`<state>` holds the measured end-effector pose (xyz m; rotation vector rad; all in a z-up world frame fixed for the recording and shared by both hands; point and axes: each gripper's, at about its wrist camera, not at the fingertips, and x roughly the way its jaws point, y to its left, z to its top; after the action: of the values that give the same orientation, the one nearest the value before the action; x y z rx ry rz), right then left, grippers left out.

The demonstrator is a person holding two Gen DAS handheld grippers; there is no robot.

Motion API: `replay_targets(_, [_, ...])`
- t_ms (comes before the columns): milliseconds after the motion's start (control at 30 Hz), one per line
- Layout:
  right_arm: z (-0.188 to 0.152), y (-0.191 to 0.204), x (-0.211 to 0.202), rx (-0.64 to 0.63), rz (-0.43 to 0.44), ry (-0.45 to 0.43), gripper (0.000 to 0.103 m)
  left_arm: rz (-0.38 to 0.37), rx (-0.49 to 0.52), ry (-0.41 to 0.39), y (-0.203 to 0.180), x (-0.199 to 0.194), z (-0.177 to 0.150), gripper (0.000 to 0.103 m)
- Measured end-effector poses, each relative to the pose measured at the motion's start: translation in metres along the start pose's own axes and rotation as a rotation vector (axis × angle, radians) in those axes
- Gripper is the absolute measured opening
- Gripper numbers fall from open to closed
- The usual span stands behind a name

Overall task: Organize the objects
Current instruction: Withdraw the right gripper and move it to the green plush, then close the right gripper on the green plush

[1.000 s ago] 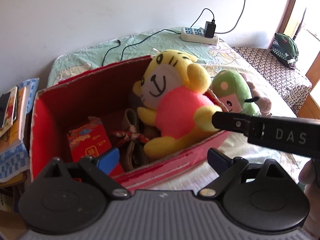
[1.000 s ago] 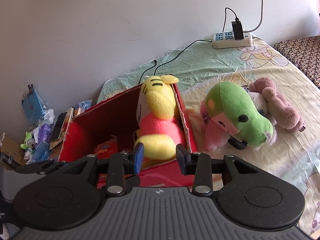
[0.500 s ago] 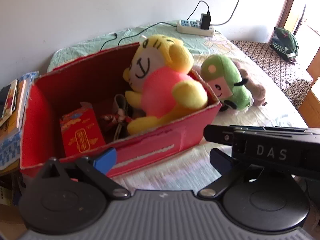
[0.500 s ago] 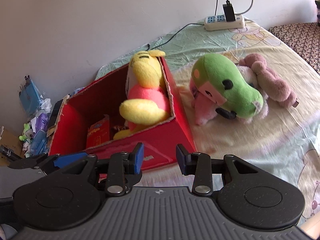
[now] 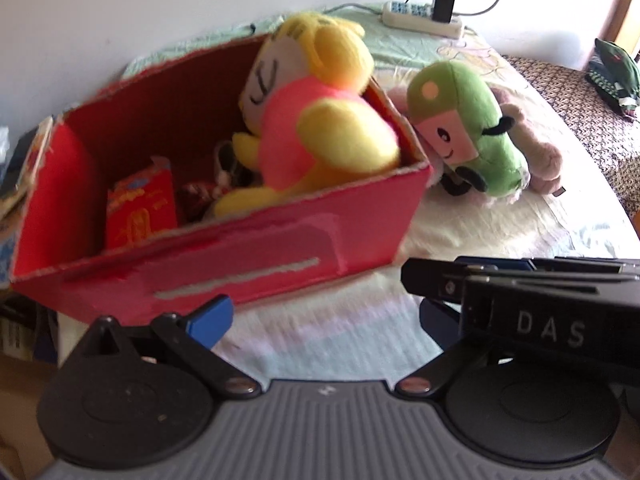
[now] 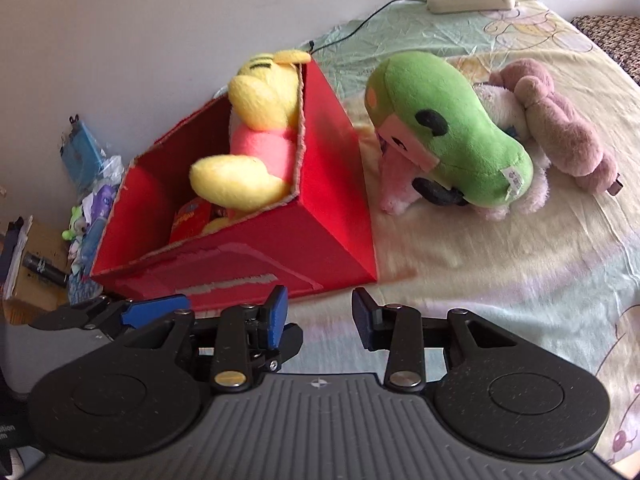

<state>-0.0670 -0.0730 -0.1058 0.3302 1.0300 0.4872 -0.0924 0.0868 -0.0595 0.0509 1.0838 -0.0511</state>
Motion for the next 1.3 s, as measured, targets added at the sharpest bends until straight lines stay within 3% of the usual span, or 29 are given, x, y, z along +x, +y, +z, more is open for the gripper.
replay_targets(333, [0.002, -0.055, -0.005, -0.002, 0.046, 0.084, 0.040, 0.003, -0.058, 0.061, -0.053, 0.024, -0.006, 0.100])
replay_targets(633, [0.008, -0.129, -0.027, 0.067, 0.065, 0.087, 0.040, -0.125, -0.082, 0.085, -0.111, 0.038, 0.002, 0.102])
replay_targets(900, [0.026, -0.182, -0.043, 0.152, 0.085, 0.033, 0.039, -0.162, -0.043, 0.044, -0.147, 0.042, 0.011, 0.102])
replay_targets(1000, [0.037, -0.179, -0.049, 0.128, 0.139, -0.006, 0.039, -0.129, -0.028, -0.007, -0.150, 0.041, 0.015, 0.102])
replay_targets(1200, [0.079, -0.149, -0.050, -0.040, 0.246, -0.099, 0.041, -0.080, -0.035, -0.127, -0.141, 0.044, 0.039, 0.102])
replay_targets(1300, [0.095, -0.136, -0.041, -0.142, 0.251, -0.098, 0.051, -0.073, -0.040, -0.145, -0.138, 0.053, 0.050, 0.102])
